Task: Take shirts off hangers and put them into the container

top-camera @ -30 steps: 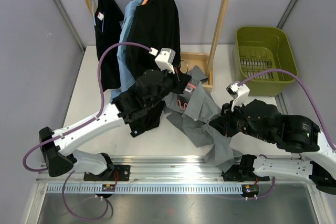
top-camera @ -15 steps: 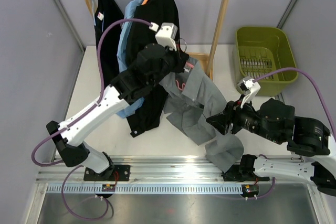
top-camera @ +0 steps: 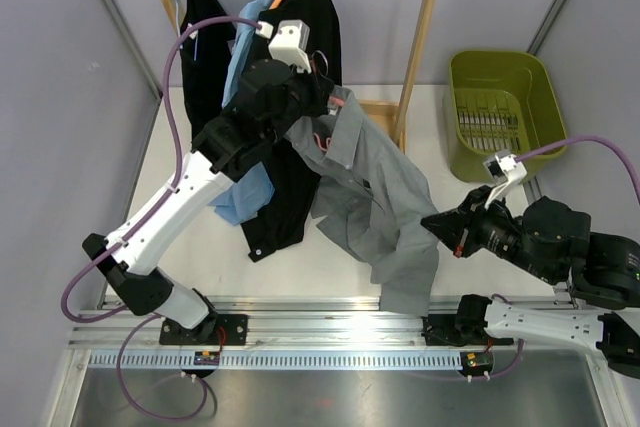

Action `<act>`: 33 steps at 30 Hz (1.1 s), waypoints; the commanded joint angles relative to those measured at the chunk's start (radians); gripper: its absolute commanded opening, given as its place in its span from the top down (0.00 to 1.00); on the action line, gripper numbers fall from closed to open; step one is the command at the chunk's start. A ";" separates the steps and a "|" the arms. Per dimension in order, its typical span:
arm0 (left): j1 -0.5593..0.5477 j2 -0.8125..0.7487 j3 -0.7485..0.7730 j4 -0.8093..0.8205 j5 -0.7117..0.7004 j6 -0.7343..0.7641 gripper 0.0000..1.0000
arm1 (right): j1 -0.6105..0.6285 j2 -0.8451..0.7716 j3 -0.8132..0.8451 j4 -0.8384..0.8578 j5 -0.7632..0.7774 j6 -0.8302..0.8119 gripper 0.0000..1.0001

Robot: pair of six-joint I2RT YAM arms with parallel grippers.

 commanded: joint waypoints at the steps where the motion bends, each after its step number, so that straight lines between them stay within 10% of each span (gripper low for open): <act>1: 0.009 -0.071 -0.098 0.074 -0.013 0.003 1.00 | 0.006 -0.031 0.089 -0.078 0.099 0.014 1.00; 19: 0.070 -0.279 -0.539 0.142 -0.070 -0.009 1.00 | -0.112 -0.117 0.279 -0.234 0.652 0.037 1.00; 33: 0.118 -0.317 -0.532 0.140 -0.136 -0.020 1.00 | -0.247 -0.235 0.203 0.055 0.578 -0.192 1.00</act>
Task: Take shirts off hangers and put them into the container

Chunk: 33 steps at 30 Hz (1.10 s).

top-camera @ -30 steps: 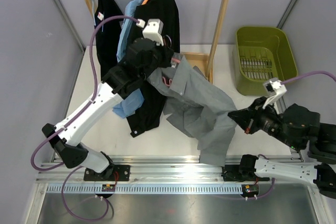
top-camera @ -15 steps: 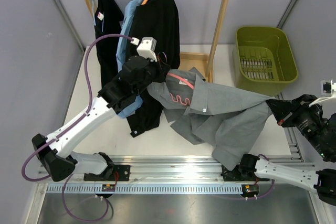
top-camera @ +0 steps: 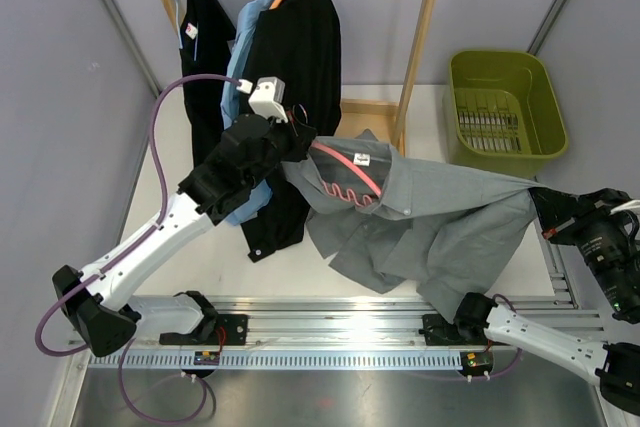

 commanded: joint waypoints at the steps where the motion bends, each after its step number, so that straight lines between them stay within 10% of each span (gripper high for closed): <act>1: 0.084 -0.012 0.067 -0.059 -0.204 0.090 1.00 | -0.051 -0.057 0.015 0.181 0.081 -0.126 1.00; 15: 0.090 0.203 0.477 -0.105 -0.230 0.111 1.00 | -0.053 0.063 -0.243 0.093 -0.666 -0.136 1.00; 26: 0.092 0.323 0.606 -0.113 -0.376 0.148 1.00 | -0.053 0.046 -0.114 -0.247 -0.340 -0.063 1.00; 33: 0.099 0.366 0.762 -0.119 -0.408 0.182 1.00 | -0.054 0.186 -0.211 -0.284 -0.562 -0.041 1.00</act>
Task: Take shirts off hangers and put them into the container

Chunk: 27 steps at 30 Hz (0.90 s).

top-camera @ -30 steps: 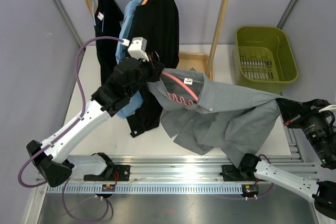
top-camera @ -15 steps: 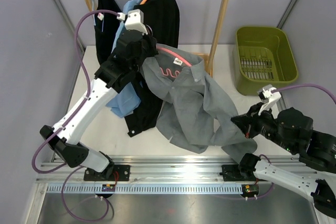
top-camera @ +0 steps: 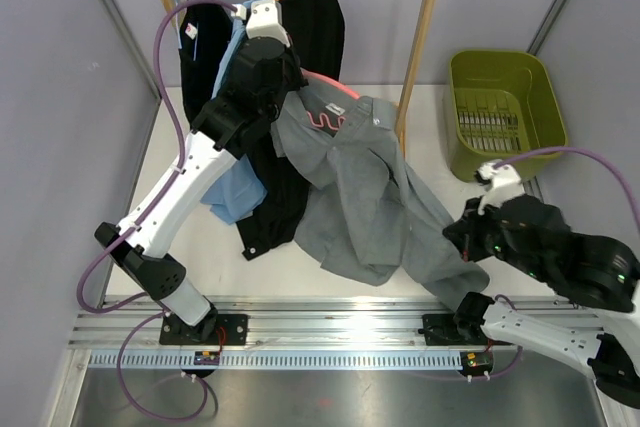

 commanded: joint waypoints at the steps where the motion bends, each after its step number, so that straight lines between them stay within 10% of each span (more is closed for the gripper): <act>1: 0.029 -0.002 0.148 0.093 -0.138 0.063 1.00 | -0.005 0.031 -0.039 -0.091 -0.083 0.016 1.00; 12: 0.030 -0.085 0.176 0.140 -0.142 0.056 1.00 | -0.007 0.087 -0.088 -0.087 -0.157 0.022 1.00; 14: 0.027 -0.117 0.141 0.100 -0.025 0.014 1.00 | -0.005 0.101 -0.043 -0.083 -0.120 0.021 0.46; 17: 0.004 -0.193 -0.042 0.050 0.059 -0.045 1.00 | -0.007 0.122 0.037 -0.023 -0.109 -0.019 0.08; 27: -0.131 -0.367 -0.552 0.111 0.062 -0.105 1.00 | -0.007 0.265 0.252 0.131 -0.158 -0.091 0.11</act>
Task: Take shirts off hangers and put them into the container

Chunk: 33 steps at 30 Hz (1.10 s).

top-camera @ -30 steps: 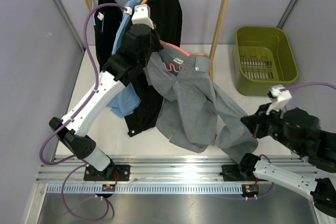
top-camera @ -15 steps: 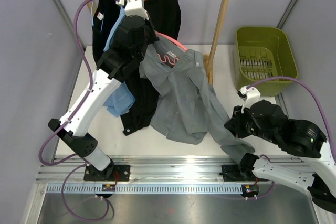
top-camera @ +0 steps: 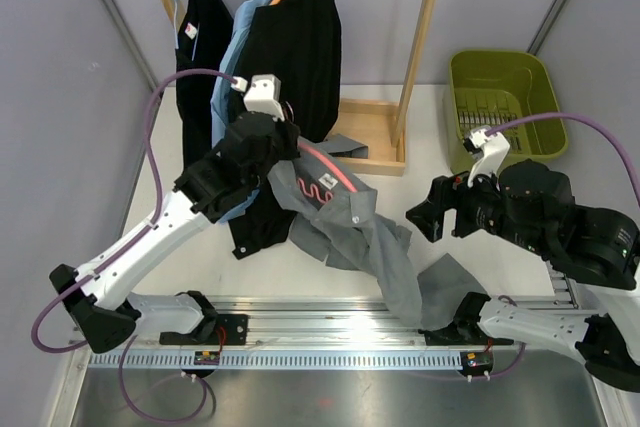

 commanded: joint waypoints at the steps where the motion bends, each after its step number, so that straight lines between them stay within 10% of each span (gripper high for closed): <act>1: -0.031 -0.001 -0.070 0.062 0.017 -0.058 1.00 | -0.005 0.049 0.045 0.101 -0.051 -0.043 0.11; 19: -0.127 0.031 -0.102 0.072 0.024 -0.106 1.00 | 0.010 0.133 -0.136 0.345 -0.332 -0.016 0.21; 29: -0.133 0.003 -0.107 0.071 -0.022 -0.078 1.00 | 0.024 0.113 -0.150 0.324 -0.311 -0.007 0.74; 33: -0.131 0.014 -0.085 0.069 -0.039 -0.070 1.00 | 0.024 0.090 -0.159 0.299 -0.306 0.001 0.67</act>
